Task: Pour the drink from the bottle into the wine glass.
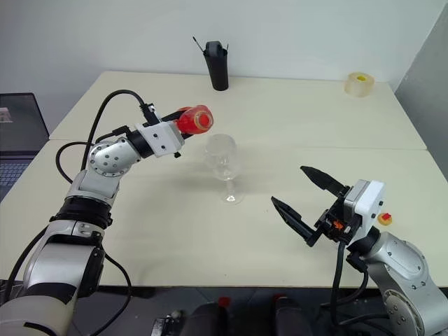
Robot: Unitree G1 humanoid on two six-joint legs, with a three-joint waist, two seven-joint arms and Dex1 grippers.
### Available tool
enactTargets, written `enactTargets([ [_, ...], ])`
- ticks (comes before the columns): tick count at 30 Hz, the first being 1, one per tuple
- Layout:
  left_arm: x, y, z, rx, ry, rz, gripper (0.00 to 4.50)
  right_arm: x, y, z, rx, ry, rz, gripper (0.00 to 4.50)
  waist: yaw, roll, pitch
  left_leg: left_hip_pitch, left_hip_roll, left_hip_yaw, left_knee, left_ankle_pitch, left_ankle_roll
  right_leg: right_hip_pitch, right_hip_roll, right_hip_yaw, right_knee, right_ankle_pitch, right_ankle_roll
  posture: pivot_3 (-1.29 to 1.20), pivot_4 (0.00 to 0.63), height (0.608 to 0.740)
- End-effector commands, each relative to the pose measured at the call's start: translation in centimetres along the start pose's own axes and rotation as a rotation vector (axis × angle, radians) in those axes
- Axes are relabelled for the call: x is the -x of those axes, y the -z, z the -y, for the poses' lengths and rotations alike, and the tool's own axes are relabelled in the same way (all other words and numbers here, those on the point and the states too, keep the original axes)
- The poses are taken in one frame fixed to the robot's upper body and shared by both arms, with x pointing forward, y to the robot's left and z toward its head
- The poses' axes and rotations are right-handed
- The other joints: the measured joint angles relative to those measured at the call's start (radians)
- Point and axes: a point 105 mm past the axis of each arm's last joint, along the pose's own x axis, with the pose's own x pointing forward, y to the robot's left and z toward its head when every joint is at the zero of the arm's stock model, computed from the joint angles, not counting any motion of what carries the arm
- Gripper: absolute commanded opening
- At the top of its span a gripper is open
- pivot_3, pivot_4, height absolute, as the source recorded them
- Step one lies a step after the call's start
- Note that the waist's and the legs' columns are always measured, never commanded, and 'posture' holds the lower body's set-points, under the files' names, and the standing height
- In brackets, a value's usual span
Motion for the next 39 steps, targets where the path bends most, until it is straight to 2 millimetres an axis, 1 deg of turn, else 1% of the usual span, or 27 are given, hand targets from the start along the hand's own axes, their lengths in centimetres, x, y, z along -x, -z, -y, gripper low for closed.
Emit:
enactTargets([
  [1, -0.04, -1.29, -2.54, -0.096, -0.069, 0.046, 0.76, -0.04, -1.16, -0.32, 0.049, -0.019, 0.036, 4.5, 0.0, 0.0, 0.0, 0.0, 0.0, 0.0, 0.0, 0.0, 0.0, 0.0, 0.0, 0.0, 0.0, 0.0, 0.0, 0.0, 0.15, 0.74],
  [14, -0.22, -1.84, -2.6, -0.245, -0.06, 0.06, 0.76, -0.06, -0.98, -0.27, 0.052, -0.024, 0.023, 4.5, 0.0, 0.0, 0.0, 0.0, 0.0, 0.0, 0.0, 0.0, 0.0, 0.0, 0.0, 0.0, 0.0, 0.0, 0.0, 0.0, 0.15, 0.74],
  [19, -0.17, -1.6, -2.83, -0.259, -0.067, 0.048, 0.76, -0.1, -0.73, -0.22, 0.051, -0.02, 0.017, 4.5, 0.0, 0.0, 0.0, 0.001, 0.0, 0.001, 0.0, 0.0, 0.0, 0.0, 0.0, 0.0, 0.001, 0.0, 0.0, 0.0, 0.15, 0.74],
  [30, -0.23, -1.78, -3.32, -0.322, -0.069, 0.052, 0.76, -0.27, -0.66, -0.25, 0.046, -0.021, 0.014, 4.5, 0.0, 0.0, 0.0, 0.001, 0.0, 0.001, 0.0, 0.0, -0.001, 0.0, 0.0, 0.0, 0.001, 0.0, 0.0, 0.0, 0.15, 0.74],
  [39, -0.17, -1.68, -3.33, -0.361, -0.062, 0.051, 0.76, -0.35, -0.69, 0.0, 0.057, -0.021, 0.009, 4.5, 0.0, 0.0, 0.0, 0.001, 0.0, 0.001, 0.0, 0.0, -0.001, 0.0, 0.0, 0.0, 0.001, 0.0, 0.0, 0.0, 0.15, 0.74],
])
